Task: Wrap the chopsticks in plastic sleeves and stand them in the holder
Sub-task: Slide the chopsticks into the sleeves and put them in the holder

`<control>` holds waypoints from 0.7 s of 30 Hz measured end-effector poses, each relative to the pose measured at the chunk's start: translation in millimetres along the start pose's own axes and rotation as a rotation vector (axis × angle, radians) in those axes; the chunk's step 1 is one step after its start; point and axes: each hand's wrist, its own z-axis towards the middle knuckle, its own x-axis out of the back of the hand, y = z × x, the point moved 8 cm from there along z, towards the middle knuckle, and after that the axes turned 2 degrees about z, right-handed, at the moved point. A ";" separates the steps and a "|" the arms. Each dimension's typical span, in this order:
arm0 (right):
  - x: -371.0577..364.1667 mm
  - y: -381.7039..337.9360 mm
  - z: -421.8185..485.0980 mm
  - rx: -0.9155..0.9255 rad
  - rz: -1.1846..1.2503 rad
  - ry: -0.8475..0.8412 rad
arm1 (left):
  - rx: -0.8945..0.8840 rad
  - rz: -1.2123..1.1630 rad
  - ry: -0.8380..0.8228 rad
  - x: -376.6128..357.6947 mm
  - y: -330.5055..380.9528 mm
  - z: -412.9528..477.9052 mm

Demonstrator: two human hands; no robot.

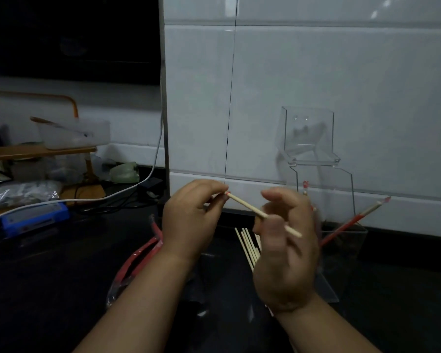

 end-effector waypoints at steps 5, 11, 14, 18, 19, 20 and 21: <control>-0.4 0.0 1.2 0.002 0.021 -0.020 | 0.012 0.019 -0.009 0.7 1.2 -0.3; -4.5 1.2 -0.2 -0.050 0.098 -0.038 | -0.027 0.027 -0.006 1.4 3.6 -1.0; -6.9 10.0 1.0 -0.108 0.048 -0.039 | -0.070 0.030 -0.006 1.0 8.7 -1.6; -4.7 24.3 0.6 -0.228 0.054 0.001 | -0.113 0.056 0.001 1.7 11.6 -1.8; -4.4 26.5 0.2 -0.257 0.082 0.016 | -0.117 0.061 0.000 1.9 11.8 -1.7; -4.5 28.7 -0.7 -0.285 0.119 0.027 | -0.121 0.062 -0.002 1.8 12.3 -1.7; -5.1 29.9 -1.3 -0.302 0.146 0.029 | -0.126 0.059 -0.003 1.7 13.1 -1.8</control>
